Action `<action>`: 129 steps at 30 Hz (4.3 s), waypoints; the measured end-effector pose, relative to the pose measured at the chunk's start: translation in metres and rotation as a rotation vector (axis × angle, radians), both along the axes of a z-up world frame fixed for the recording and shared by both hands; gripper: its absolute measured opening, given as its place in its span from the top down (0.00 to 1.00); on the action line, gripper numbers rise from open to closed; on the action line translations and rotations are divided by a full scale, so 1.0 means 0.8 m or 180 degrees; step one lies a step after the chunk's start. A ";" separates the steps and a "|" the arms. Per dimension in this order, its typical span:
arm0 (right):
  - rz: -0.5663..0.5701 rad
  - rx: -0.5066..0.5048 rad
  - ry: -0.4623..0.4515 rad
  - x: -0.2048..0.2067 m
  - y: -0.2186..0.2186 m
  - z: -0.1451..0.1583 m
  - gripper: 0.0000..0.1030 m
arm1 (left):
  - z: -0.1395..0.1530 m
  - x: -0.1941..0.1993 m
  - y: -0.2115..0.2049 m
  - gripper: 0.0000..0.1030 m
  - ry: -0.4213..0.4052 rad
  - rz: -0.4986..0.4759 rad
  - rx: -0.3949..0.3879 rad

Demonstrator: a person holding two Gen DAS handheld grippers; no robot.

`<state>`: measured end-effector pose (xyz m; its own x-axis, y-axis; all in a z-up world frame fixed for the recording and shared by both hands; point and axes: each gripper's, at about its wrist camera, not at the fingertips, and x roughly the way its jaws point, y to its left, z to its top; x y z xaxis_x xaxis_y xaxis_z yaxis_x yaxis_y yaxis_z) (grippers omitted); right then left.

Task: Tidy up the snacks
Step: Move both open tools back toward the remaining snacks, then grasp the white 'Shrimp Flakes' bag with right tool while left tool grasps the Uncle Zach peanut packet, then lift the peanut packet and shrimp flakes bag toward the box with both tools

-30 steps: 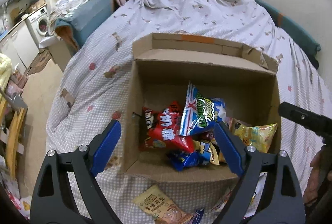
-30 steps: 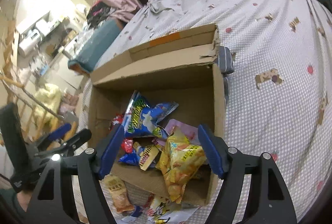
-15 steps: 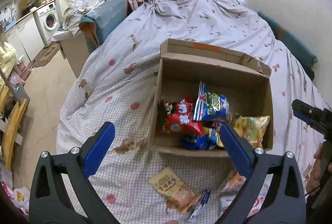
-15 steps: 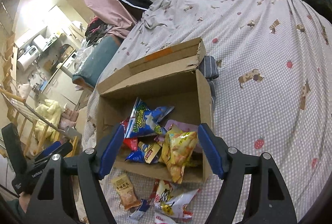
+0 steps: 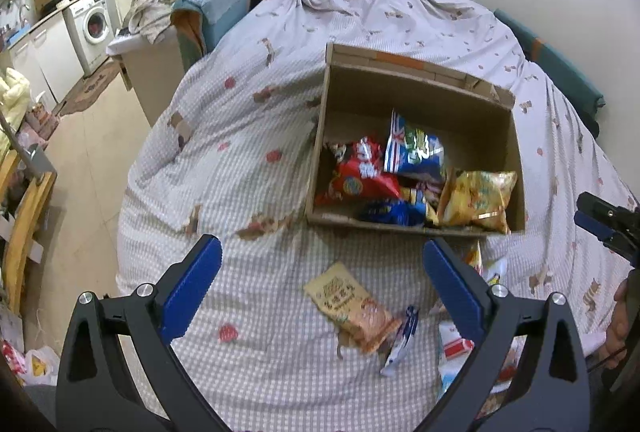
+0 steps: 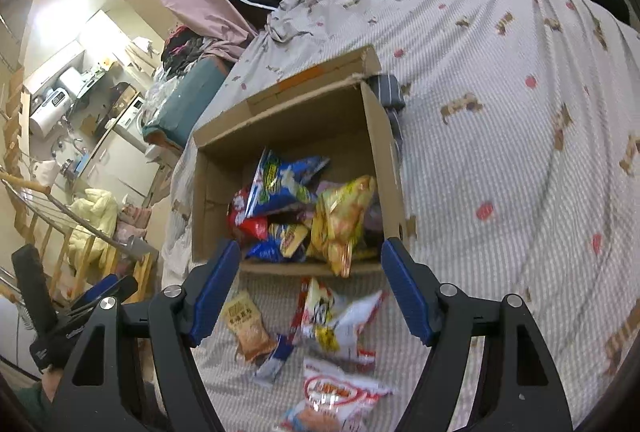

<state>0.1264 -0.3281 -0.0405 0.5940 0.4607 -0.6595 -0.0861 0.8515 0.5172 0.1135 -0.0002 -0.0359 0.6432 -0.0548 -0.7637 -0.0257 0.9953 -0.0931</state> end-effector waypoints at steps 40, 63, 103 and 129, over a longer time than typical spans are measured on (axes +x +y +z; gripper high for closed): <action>0.0709 -0.0643 0.1932 -0.038 0.087 -0.184 0.13 | -0.071 0.007 0.012 0.03 0.0636 0.0192 -0.0196; 0.0769 -0.0252 0.1349 -0.066 0.030 -0.116 0.52 | -0.206 0.054 -0.051 0.30 0.1735 0.0644 -0.0526; 0.0774 -0.0031 0.0518 -0.024 0.081 -0.040 0.52 | -0.026 0.060 0.022 0.72 0.0720 0.0057 -0.0285; 0.0046 -0.0215 -0.0057 0.128 0.029 -0.021 0.52 | -0.055 0.158 -0.067 0.72 0.0237 -0.0641 0.0099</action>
